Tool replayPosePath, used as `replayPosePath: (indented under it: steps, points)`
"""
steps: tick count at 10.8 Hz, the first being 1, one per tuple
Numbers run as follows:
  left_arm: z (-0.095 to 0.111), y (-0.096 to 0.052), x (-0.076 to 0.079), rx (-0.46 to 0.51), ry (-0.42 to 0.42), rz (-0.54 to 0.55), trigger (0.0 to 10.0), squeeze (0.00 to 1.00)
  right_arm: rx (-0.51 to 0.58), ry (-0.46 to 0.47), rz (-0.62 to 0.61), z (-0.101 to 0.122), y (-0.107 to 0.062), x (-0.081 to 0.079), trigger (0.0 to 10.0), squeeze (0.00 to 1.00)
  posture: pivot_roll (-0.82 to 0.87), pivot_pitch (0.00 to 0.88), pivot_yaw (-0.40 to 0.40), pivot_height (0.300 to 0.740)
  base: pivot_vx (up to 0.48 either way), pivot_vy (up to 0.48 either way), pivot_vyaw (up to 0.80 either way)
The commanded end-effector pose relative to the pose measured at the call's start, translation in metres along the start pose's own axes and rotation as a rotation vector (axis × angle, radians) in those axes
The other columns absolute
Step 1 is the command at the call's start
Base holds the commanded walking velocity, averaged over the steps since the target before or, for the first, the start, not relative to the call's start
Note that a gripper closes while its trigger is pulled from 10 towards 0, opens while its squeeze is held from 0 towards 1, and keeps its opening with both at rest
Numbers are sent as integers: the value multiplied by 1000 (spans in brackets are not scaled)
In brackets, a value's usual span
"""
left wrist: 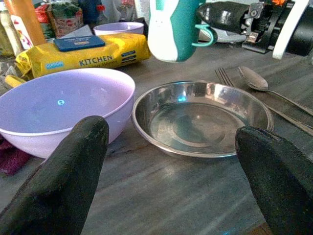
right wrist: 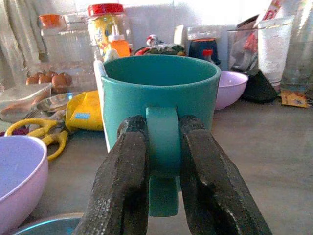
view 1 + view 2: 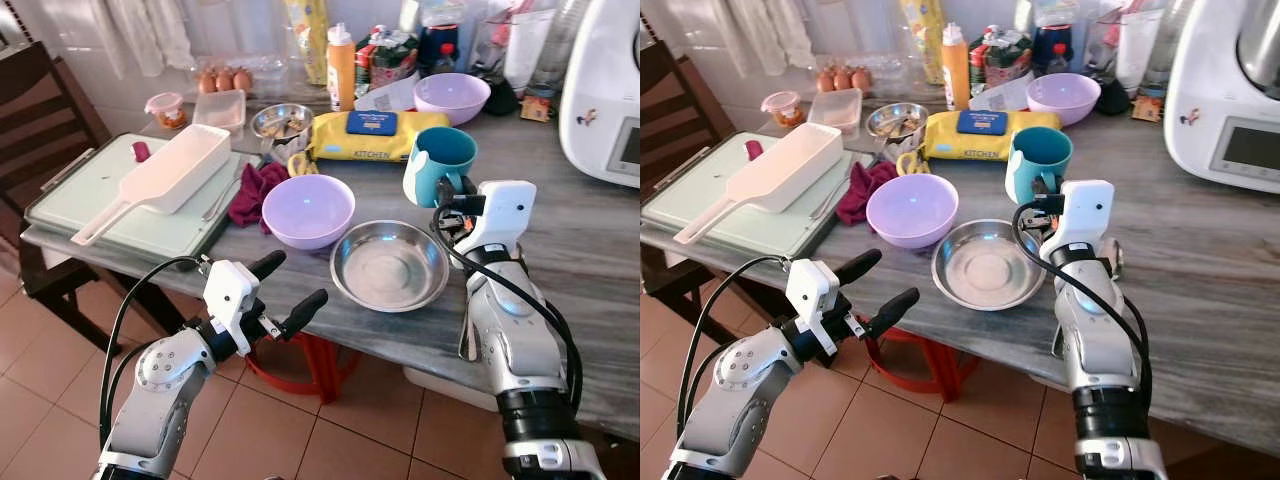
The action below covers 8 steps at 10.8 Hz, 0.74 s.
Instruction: Setting the table
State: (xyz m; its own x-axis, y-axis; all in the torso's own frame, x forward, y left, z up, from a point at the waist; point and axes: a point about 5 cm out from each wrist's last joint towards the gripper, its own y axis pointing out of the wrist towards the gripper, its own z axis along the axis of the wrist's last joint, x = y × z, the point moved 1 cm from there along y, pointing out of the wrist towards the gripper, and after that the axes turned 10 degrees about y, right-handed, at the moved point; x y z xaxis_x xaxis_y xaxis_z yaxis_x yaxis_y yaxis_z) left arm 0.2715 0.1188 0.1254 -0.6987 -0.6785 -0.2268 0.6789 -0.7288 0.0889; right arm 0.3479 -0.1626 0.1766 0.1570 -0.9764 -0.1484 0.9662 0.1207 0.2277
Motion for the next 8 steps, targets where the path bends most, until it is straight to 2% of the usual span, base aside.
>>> replayPosePath:
  steps: [1, 4, 8]
  points:
    - [-3, -5, -2, -19, 14, 5, 10000, 0, 15, 3, 16, 2, 4, -2, 10000, 0, -68, 105, 106, 740, 0, 0, 0]
    - [1, -4, 5, -7, -3, -10, 10000, 0, -1, 10, 22, -8, 7, -6, 10000, 0, -72, 110, 110, 740, 0, 0, 0]
    - [3, -4, 4, -5, 0, -5, 10000, 0, -74, 29, 5, -26, 7, -1, 10000, 0, -67, 114, 110, 740, 0, 0, 0]
